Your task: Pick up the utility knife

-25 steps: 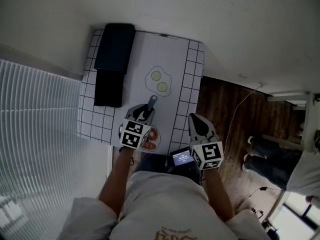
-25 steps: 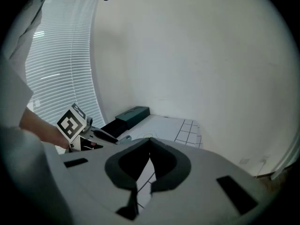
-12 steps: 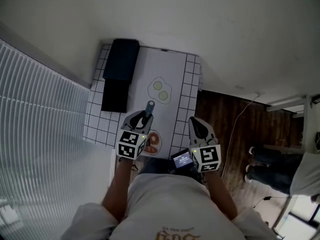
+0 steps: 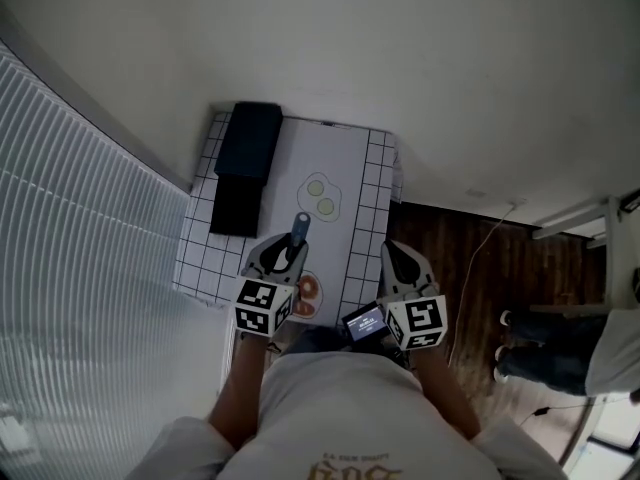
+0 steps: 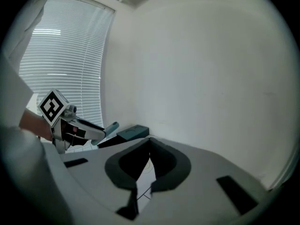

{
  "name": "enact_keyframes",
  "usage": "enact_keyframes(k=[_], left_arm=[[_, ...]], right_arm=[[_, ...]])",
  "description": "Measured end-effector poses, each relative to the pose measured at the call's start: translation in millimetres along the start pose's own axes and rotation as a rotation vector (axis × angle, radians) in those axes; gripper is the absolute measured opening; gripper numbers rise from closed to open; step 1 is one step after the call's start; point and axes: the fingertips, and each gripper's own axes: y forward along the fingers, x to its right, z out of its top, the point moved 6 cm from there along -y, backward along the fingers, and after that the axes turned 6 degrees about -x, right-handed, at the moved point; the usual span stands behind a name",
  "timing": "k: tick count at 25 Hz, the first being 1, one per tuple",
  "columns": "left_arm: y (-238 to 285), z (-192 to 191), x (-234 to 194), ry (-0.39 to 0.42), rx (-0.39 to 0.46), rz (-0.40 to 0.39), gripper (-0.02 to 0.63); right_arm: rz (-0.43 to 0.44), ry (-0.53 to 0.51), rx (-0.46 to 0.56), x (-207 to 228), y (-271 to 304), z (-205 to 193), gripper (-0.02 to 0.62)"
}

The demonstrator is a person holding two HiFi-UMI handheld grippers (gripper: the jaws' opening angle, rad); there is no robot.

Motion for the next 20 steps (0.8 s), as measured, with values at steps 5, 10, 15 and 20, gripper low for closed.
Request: enact_keyframes(k=[5,10,15,20], left_arm=[[-17.5,12.1,10.2,0.012,0.060,0.016,0.135],[-41.4,32.5,15.7,0.034,0.142,0.049,0.135],[-60.4,56.5,21.4,0.007,0.254,0.035,0.135],[-69.7,72.7,29.6,0.049,0.343,0.044,0.135]], right_arm=[[0.004,-0.016,0.030,2.4,-10.1,6.2,0.006],[-0.003,-0.025,0.064,6.7,-17.9,12.4,0.006],[0.015,-0.006,0.102,7.5,-23.8,24.5,0.006],[0.010,0.003,0.136,9.4,-27.6,39.4,0.006]])
